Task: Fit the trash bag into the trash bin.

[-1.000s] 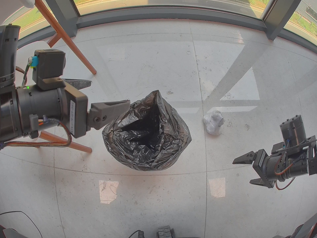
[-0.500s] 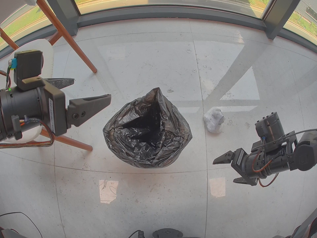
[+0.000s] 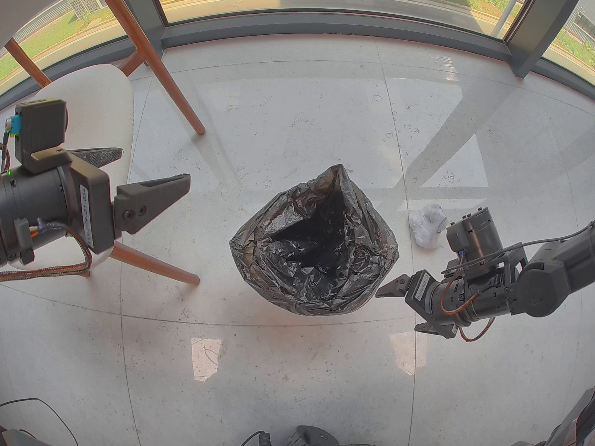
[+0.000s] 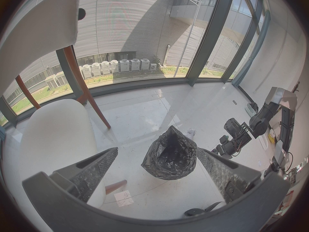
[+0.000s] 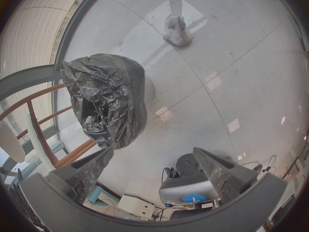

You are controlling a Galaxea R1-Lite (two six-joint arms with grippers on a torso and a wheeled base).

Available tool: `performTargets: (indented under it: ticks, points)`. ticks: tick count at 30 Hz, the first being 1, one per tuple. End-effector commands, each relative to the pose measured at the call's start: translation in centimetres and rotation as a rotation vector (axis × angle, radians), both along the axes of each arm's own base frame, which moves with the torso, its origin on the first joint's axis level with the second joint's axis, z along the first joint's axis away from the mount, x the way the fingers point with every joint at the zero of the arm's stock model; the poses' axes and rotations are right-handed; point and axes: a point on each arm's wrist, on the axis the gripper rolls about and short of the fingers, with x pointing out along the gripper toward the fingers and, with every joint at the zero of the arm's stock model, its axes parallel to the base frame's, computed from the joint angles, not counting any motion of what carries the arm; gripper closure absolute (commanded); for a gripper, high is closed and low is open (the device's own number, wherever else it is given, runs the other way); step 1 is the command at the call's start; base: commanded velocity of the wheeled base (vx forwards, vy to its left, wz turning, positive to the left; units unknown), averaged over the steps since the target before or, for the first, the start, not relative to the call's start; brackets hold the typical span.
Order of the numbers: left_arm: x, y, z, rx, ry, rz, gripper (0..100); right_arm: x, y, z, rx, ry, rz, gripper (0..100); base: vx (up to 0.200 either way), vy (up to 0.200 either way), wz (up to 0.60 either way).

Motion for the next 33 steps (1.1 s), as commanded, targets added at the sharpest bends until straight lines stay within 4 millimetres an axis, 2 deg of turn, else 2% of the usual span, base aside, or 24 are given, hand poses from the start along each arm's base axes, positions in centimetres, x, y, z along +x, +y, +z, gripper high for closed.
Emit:
performTargets:
  ticks: [1,21,25,27,33]
  points:
    - [0.0,0.0,0.0,0.001,-0.002,0.005,0,0.8,0.5,-1.8,-0.019,0.027,0.0,0,0.0,0.0,0.0]
    - [-0.5,0.5,-0.1,0.001,-0.014,0.046,0,3.2,-0.1,-5.4,-0.066,0.08,-0.052,0,0.0,0.0,0.0]
    - [-0.7,0.7,-0.2,0.002,-0.013,0.046,0,3.7,-0.3,-5.4,-0.064,0.076,-0.063,0,0.0,0.0,0.0]
    - [-0.8,0.8,-0.2,0.002,-0.015,0.052,0,4.4,-0.3,-4.7,-0.048,0.048,-0.072,0,0.0,0.0,0.0]
    - [-0.8,0.9,-0.3,0.003,-0.014,0.052,0,4.7,-0.2,-3.6,-0.033,0.01,-0.065,0,0.0,0.0,0.0]
